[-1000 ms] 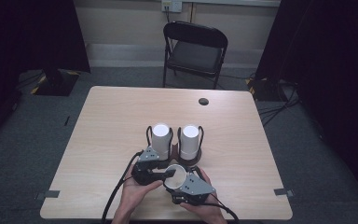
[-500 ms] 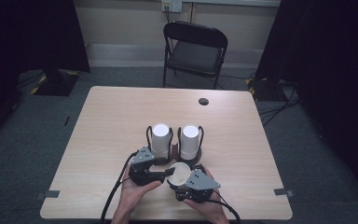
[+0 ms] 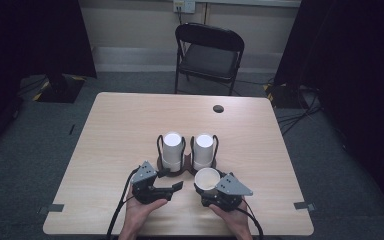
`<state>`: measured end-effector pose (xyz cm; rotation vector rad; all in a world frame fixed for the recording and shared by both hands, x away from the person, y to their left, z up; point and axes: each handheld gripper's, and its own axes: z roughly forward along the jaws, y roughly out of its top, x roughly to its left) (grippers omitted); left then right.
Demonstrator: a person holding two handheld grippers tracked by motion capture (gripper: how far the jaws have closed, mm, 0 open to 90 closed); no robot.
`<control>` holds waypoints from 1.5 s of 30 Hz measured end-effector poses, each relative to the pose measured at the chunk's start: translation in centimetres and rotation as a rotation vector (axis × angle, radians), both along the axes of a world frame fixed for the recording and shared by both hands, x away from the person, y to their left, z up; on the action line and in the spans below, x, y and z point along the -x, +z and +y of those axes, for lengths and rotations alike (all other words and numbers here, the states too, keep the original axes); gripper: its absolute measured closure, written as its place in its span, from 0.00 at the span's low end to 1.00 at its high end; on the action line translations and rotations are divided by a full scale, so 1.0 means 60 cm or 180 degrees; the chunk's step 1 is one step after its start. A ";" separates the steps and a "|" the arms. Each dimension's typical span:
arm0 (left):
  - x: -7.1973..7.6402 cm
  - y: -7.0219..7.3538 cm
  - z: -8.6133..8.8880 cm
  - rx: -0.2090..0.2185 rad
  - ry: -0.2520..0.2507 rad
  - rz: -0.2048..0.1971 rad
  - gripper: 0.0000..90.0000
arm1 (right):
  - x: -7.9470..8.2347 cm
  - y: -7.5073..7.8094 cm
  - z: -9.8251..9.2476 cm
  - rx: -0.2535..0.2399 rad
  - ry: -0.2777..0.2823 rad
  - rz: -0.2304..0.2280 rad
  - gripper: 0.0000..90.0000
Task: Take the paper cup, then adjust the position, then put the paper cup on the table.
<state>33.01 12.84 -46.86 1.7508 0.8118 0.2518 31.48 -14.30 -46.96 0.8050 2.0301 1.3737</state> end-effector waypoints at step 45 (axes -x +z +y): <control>0.033 -0.047 0.060 -0.0035 0.1201 -0.0684 0.17 | -0.124 0.052 -0.110 -0.0531 -0.0950 -0.0095 0.27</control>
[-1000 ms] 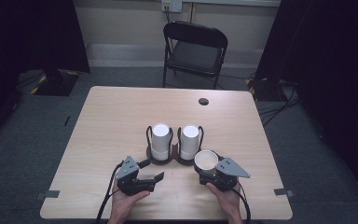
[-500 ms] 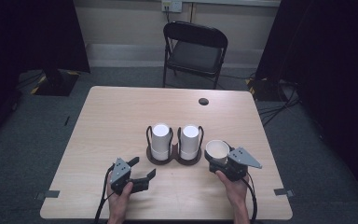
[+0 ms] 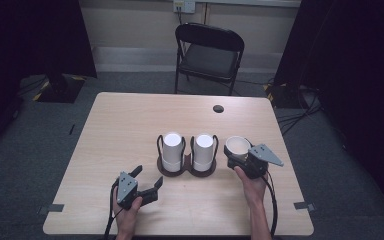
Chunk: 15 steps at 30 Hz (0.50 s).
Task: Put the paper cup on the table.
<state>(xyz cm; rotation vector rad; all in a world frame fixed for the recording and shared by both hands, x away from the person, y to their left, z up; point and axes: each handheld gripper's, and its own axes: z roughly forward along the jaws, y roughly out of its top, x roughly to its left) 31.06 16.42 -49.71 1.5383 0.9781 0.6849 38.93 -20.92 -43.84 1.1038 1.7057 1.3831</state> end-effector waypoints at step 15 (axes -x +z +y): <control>0.005 -0.001 0.000 -0.0001 0.0067 -0.0092 0.18 | -0.077 -0.002 -0.010 -0.0036 -0.0140 0.0080 0.27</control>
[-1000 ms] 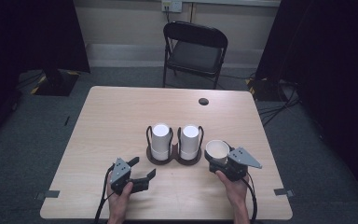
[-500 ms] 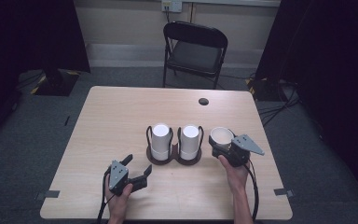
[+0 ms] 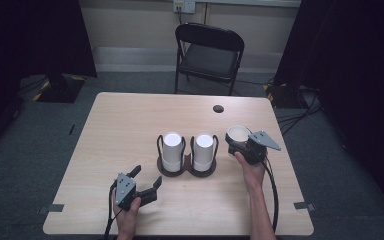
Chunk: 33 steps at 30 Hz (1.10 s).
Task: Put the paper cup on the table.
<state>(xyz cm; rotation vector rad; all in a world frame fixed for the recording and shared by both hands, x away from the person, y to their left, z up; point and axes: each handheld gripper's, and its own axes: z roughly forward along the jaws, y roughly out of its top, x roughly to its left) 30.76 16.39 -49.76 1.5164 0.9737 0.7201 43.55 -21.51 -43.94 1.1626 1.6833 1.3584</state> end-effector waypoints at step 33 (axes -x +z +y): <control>0.005 -0.002 0.004 0.0095 0.0070 -0.0091 0.19 | -0.055 -0.073 -0.004 0.0084 -0.0171 0.0180 0.26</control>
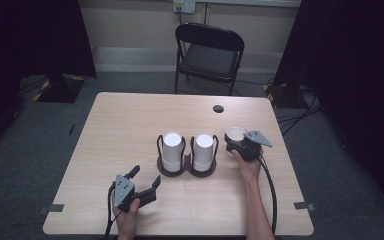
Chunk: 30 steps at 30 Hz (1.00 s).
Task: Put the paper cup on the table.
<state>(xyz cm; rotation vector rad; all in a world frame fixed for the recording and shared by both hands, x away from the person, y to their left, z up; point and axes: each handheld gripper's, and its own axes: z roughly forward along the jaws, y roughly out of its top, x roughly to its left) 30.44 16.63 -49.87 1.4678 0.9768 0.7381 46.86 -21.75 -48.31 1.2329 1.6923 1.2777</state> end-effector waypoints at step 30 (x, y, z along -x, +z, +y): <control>0.001 0.000 0.000 0.0009 0.0014 -0.0012 0.19 | 0.041 -0.009 -0.019 -0.0018 0.0045 0.0448 0.15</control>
